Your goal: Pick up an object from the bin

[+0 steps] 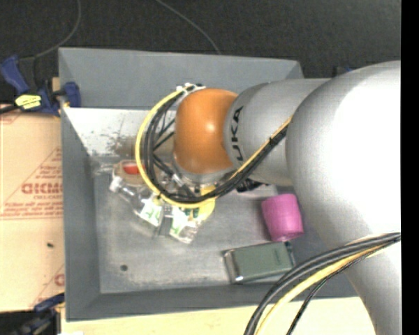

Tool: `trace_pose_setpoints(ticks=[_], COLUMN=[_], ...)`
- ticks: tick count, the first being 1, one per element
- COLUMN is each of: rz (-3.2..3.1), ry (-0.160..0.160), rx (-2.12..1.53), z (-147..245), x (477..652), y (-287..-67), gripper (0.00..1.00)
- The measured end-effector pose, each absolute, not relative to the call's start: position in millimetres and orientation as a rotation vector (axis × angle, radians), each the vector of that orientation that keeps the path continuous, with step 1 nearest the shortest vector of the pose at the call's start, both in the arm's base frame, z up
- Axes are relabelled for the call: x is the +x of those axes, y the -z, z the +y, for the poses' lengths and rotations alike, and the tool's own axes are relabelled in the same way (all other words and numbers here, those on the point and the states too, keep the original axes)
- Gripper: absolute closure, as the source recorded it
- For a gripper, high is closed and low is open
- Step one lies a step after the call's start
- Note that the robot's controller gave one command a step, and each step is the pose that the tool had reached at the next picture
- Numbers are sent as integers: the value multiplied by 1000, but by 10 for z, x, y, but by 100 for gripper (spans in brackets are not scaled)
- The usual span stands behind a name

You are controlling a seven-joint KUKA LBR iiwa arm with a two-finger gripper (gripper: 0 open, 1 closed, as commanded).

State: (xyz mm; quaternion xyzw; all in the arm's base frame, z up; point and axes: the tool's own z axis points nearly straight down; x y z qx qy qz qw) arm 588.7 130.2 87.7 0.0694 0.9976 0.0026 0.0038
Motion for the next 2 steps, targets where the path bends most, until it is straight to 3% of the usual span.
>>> trace_pose_setpoints(ticks=[1,2], rz=[3129,3127], ry=[0,-2], rx=[202,206], z=[1665,1664], x=[4855,4864], y=[-704,-705], gripper=[100,100])
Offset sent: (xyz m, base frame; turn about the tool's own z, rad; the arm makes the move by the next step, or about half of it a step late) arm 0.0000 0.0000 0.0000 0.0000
